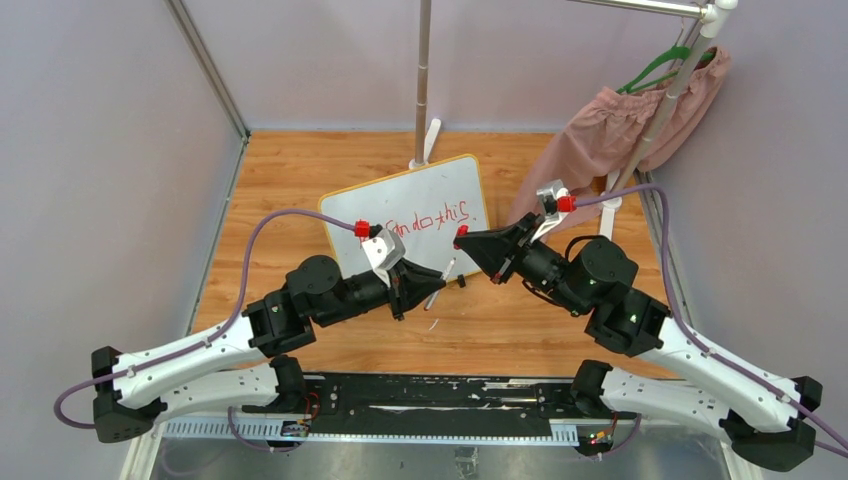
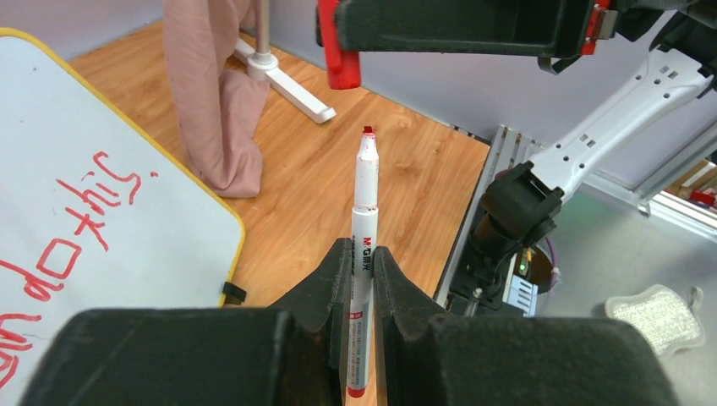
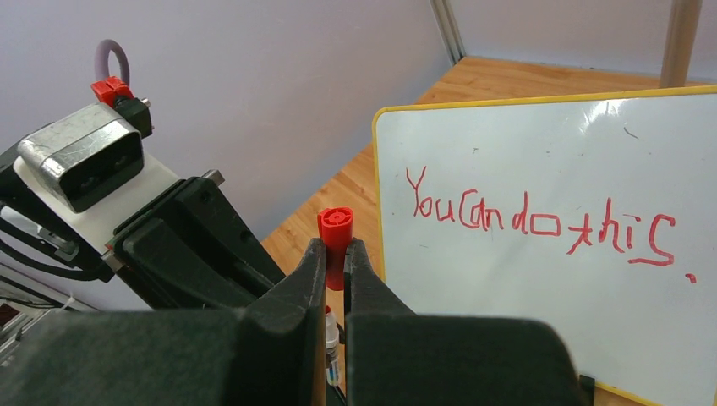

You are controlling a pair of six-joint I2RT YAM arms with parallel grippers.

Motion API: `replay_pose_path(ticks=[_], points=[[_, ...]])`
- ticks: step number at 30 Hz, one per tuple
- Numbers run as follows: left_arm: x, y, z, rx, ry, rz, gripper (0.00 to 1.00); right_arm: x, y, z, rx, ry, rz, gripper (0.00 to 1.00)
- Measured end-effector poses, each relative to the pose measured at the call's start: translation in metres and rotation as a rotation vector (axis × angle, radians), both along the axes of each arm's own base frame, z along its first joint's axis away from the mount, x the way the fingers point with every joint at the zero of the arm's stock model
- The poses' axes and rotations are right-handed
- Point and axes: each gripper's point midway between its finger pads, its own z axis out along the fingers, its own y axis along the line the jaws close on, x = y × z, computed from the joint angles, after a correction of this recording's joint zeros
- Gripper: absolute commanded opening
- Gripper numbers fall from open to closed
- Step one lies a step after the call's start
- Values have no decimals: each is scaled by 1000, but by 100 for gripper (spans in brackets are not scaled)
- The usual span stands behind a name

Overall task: Write a sentence on the whiteboard
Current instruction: Close the whiteboard marker at the center of the board.

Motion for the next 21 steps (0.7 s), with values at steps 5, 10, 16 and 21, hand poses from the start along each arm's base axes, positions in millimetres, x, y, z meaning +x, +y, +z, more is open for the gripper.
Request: replay_pose_path(ticks=[5,10,16,21], points=[[5,3,3,-13,9,38,0,-4,0,3,16,-2,18,0],[7,4,7,-29,15,53,0,-7,1,3,23,2,35,0],[8,4,14,-48,13,56,0,-7,2,0,20,10,38,0],[8,4,14,-50,15,57,0,-8,3,0,23,12,40,0]])
